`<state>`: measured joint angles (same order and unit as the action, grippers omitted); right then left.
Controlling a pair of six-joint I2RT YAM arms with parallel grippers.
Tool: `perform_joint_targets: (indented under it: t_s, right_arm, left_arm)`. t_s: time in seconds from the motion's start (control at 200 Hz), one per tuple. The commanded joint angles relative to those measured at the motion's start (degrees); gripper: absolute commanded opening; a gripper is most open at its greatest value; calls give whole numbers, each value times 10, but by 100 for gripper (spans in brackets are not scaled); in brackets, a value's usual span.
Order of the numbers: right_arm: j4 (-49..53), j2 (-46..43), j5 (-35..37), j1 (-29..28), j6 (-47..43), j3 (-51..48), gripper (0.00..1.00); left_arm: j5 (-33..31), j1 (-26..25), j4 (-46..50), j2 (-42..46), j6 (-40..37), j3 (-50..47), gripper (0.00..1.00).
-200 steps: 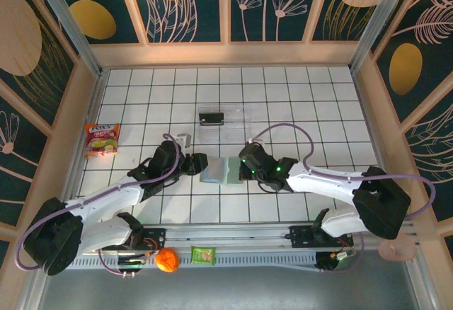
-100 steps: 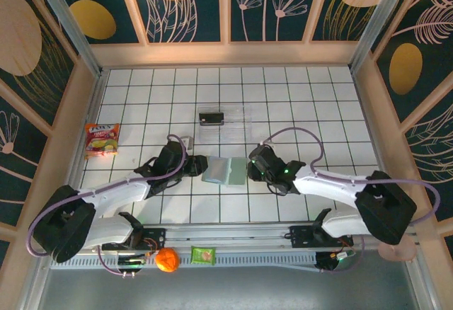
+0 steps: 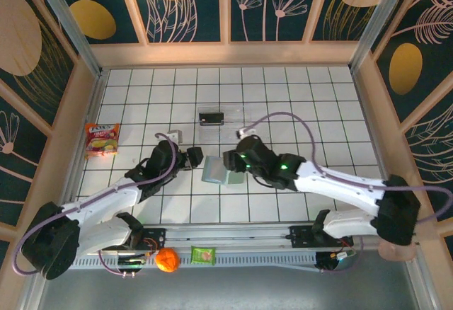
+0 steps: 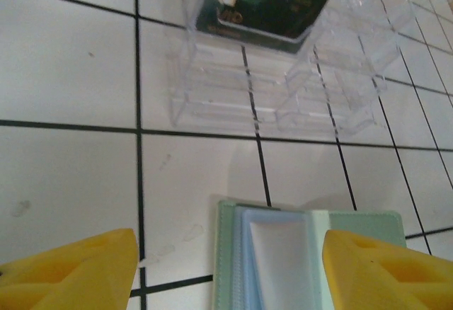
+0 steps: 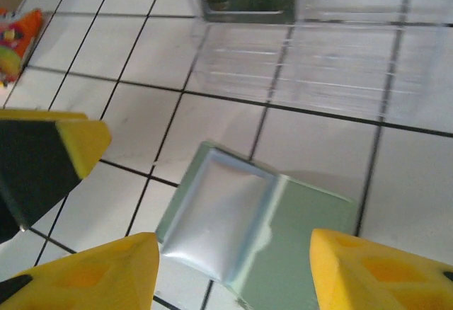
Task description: Take the credit cards out of the card holder
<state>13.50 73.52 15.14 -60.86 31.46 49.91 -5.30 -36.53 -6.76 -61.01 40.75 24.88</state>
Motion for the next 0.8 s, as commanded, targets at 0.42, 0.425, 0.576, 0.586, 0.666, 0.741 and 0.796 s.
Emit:
perform_joint_targets:
  t_s: [0.42,0.425,0.576,0.586,0.666,0.741,0.796]
  right_arm:
    - [7,272,-16,-26,-39,117,83]
    - [6,272,-16,-26,-39,117,83]
    - [-10,282,-28,-28,-38,113,85]
    - [-11,284,-29,-28,-38,113,85]
    - [-11,293,-30,-27,-40,114,85]
    - [-14,300,-33,-27,-41,110,85]
    - [-16,304,-34,-27,-41,109,84]
  left_arm:
    - [23,64,38,68,7,-44,78]
    - [23,63,38,67,7,-44,78]
    - [33,63,30,63,6,-45,77]
    - [33,63,29,63,6,-44,77]
    - [35,63,30,62,5,-44,77]
    - [36,63,30,62,4,-45,77]
    - [36,63,31,62,4,-45,77]
